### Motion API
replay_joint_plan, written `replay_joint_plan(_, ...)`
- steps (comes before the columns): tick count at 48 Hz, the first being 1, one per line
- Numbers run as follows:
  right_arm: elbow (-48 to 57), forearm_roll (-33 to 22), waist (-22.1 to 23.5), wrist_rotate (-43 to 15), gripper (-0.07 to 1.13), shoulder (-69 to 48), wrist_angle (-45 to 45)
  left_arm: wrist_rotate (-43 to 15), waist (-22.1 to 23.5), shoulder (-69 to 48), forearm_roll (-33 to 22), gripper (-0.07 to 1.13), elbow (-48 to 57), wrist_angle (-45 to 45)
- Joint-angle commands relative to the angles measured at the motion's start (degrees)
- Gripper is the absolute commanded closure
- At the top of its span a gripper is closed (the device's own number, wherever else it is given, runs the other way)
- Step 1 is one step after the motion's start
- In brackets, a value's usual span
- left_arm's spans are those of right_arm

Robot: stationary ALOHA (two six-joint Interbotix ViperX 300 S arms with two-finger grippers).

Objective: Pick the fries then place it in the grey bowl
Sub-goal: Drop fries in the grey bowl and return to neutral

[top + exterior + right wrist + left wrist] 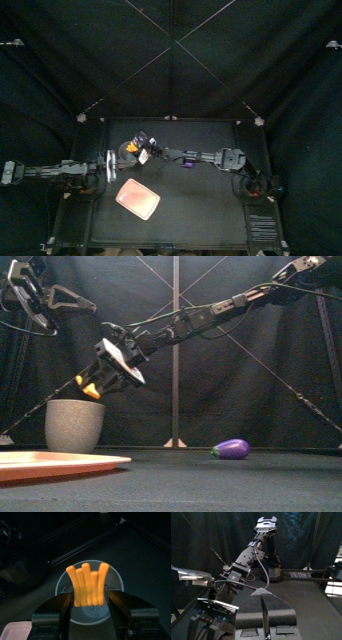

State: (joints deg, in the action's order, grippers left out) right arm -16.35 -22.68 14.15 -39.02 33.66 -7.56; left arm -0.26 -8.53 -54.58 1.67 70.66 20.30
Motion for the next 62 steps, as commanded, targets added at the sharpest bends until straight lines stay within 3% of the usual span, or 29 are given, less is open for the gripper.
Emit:
replay_joint_plan(1,-3.7,-0.4,0.3,0.2,0.21,-0.4,-2.9,0.0,0.2,0.3,0.2,1.07,-1.3,0.6)
replay_joint_plan(9,-5.2,-1.4,-0.4,0.4,0.06,0.4,-5.4,-0.1,0.2,0.3,0.1,1.07,-1.2,0.6)
replay_joint_plan(21,-2.7,-2.6,-2.5,0.3,0.05,-2.5,-5.6,0.0,0.2,0.3,0.3,1.07,-1.2,0.6)
replay_joint_plan(30,7.6,-5.8,-6.1,0.2,0.05,-10.9,-2.9,-0.1,0.2,0.3,0.2,1.07,-0.8,0.5)
replay_joint_plan(39,23.5,-7.7,-7.4,-0.3,0.05,-21.5,6.3,-0.1,0.2,0.3,0.5,1.07,-0.7,0.5)
replay_joint_plan(53,45.1,-7.8,-6.6,0.4,0.05,-33.1,30.1,-0.1,0.2,0.3,1.0,1.07,-0.3,0.5)
replay_joint_plan(62,52.9,-7.9,-5.0,1.3,0.05,-37.8,34.6,-0.1,-0.1,0.3,1.5,1.07,0.3,0.4)
